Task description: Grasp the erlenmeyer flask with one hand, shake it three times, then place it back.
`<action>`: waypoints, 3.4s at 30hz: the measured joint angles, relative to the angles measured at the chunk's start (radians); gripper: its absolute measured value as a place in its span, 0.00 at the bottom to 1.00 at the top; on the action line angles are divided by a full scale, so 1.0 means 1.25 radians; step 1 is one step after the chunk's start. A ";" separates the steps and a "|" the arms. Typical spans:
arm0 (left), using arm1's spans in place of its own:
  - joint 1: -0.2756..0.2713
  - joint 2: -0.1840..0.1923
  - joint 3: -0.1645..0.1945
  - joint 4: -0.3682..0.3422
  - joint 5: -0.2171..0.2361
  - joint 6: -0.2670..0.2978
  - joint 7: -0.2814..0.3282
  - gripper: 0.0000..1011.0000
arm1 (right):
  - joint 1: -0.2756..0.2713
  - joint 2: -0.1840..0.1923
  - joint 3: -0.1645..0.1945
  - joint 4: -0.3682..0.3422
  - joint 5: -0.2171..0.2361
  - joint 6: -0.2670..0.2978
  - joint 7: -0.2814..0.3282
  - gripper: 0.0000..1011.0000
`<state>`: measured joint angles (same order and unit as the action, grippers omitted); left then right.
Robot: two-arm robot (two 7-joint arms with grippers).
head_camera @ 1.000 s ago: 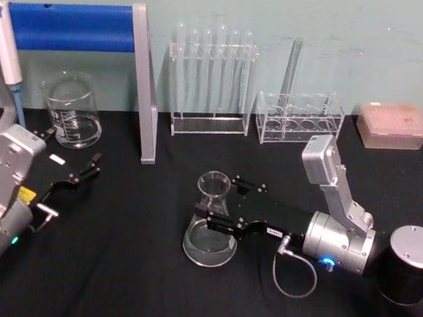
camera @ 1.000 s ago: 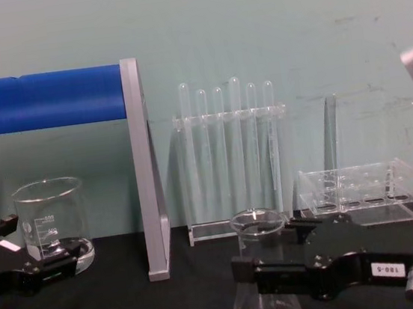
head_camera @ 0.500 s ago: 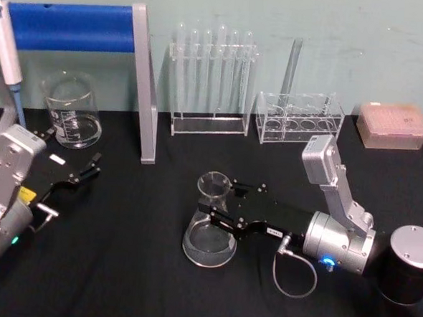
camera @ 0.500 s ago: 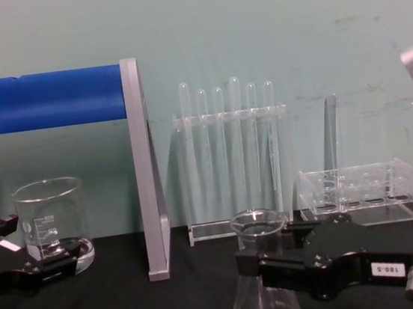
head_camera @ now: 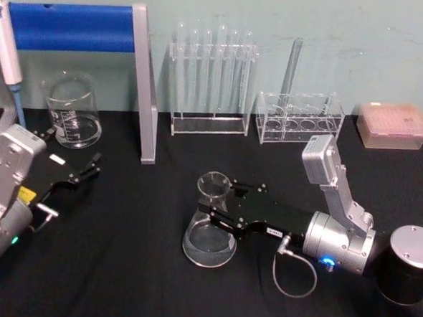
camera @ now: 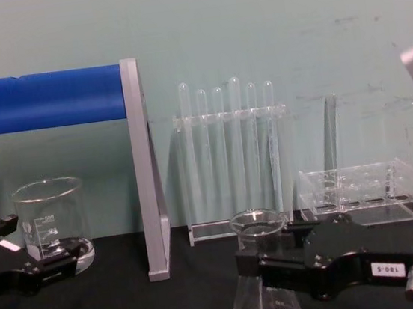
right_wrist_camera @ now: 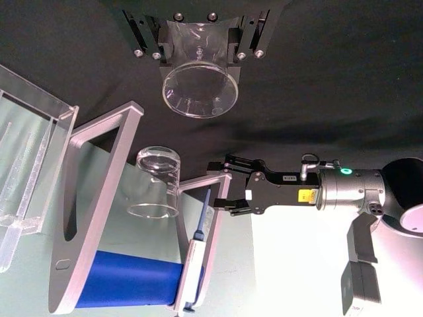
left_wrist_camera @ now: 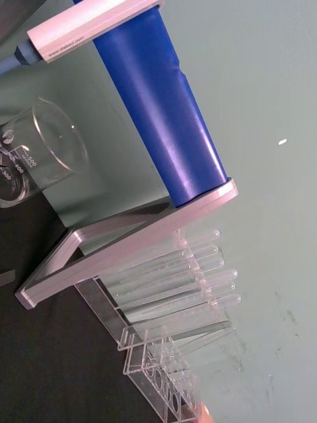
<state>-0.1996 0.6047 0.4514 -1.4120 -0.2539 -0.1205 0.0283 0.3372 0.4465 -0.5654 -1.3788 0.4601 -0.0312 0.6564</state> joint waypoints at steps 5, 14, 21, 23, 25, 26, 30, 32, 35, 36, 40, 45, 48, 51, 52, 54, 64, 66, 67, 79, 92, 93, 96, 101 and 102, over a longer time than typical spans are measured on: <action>0.000 0.000 0.000 0.000 0.000 0.000 0.000 0.99 | 0.000 0.002 -0.001 -0.003 0.001 -0.001 0.004 0.44; 0.000 0.000 0.000 0.000 0.000 0.000 0.000 0.99 | -0.027 0.009 0.021 -0.061 0.018 0.005 -0.033 0.44; 0.000 0.000 0.000 0.000 0.000 0.000 0.000 0.99 | -0.077 0.010 0.066 -0.145 0.034 0.024 -0.119 0.44; 0.000 0.000 0.000 0.000 0.000 0.000 0.000 0.99 | -0.096 0.010 0.083 -0.175 0.034 0.035 -0.154 0.44; 0.000 0.000 0.000 0.000 0.000 0.000 0.000 0.99 | -0.112 0.009 0.100 -0.203 0.033 0.046 -0.186 0.44; 0.000 0.000 0.000 0.000 0.000 0.000 0.000 0.99 | -0.118 0.009 0.106 -0.211 0.032 0.050 -0.198 0.44; 0.000 0.000 0.000 0.000 0.000 0.000 0.000 0.99 | -0.157 0.003 0.152 -0.261 0.010 0.075 -0.288 0.44; 0.000 0.000 0.000 0.000 0.000 0.000 0.000 0.99 | -0.166 0.000 0.165 -0.269 0.003 0.079 -0.310 0.44; 0.000 0.000 0.000 0.000 0.000 0.000 0.000 0.99 | -0.189 -0.007 0.204 -0.292 -0.018 0.089 -0.373 0.44; 0.000 0.000 0.000 0.000 0.000 0.000 0.000 0.99 | -0.193 -0.009 0.211 -0.295 -0.021 0.091 -0.384 0.44; 0.000 0.000 0.000 0.000 0.000 0.000 0.000 0.99 | -0.211 -0.017 0.243 -0.313 -0.037 0.100 -0.430 0.44; 0.000 0.000 0.000 0.000 0.000 0.000 0.000 0.99 | -0.233 -0.027 0.279 -0.328 -0.054 0.112 -0.474 0.44; 0.000 0.000 0.000 0.000 0.000 0.000 0.000 0.99 | -0.241 -0.031 0.291 -0.333 -0.060 0.116 -0.487 0.44; 0.000 0.000 0.000 0.000 0.000 0.000 0.000 0.99 | -0.251 -0.036 0.305 -0.339 -0.070 0.122 -0.498 0.44; 0.000 0.000 0.000 0.000 0.000 0.000 0.000 0.99 | -0.252 -0.036 0.307 -0.340 -0.071 0.123 -0.499 0.44; 0.000 0.000 0.000 0.000 0.000 0.000 0.000 0.99 | -0.253 -0.038 0.310 -0.341 -0.074 0.125 -0.499 0.44; 0.000 0.000 0.000 0.000 0.000 0.000 0.000 0.99 | -0.235 -0.048 0.297 -0.327 -0.090 0.130 -0.455 0.44; 0.000 0.000 0.000 0.000 0.000 0.000 0.000 0.99 | -0.223 -0.051 0.281 -0.320 -0.093 0.129 -0.428 0.44; 0.000 0.000 0.000 0.000 0.000 0.000 0.000 0.99 | -0.219 -0.052 0.275 -0.318 -0.093 0.129 -0.419 0.44; 0.000 0.000 0.000 0.000 0.000 0.000 0.000 0.99 | -0.148 -0.062 0.145 -0.288 -0.085 0.110 -0.219 0.44; 0.000 0.000 0.000 0.000 0.000 0.000 0.000 0.99 | -0.126 -0.055 0.104 -0.278 -0.063 0.104 -0.195 0.44; 0.000 0.000 0.000 0.000 0.000 0.000 0.000 0.99 | -0.130 -0.053 0.110 -0.278 -0.063 0.103 -0.205 0.44; 0.000 0.000 0.000 0.000 0.000 0.000 0.000 0.99 | -0.138 -0.050 0.124 -0.280 -0.063 0.102 -0.226 0.44; 0.000 0.000 0.000 0.000 0.000 0.000 0.000 0.99 | -0.168 -0.045 0.176 -0.293 -0.071 0.099 -0.287 0.44; 0.000 0.000 0.000 0.000 0.000 0.000 0.000 0.99 | -0.174 -0.044 0.186 -0.296 -0.072 0.099 -0.298 0.44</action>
<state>-0.1995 0.6047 0.4514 -1.4120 -0.2539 -0.1205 0.0283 0.1202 0.3917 -0.3333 -1.7484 0.3697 0.0922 0.2843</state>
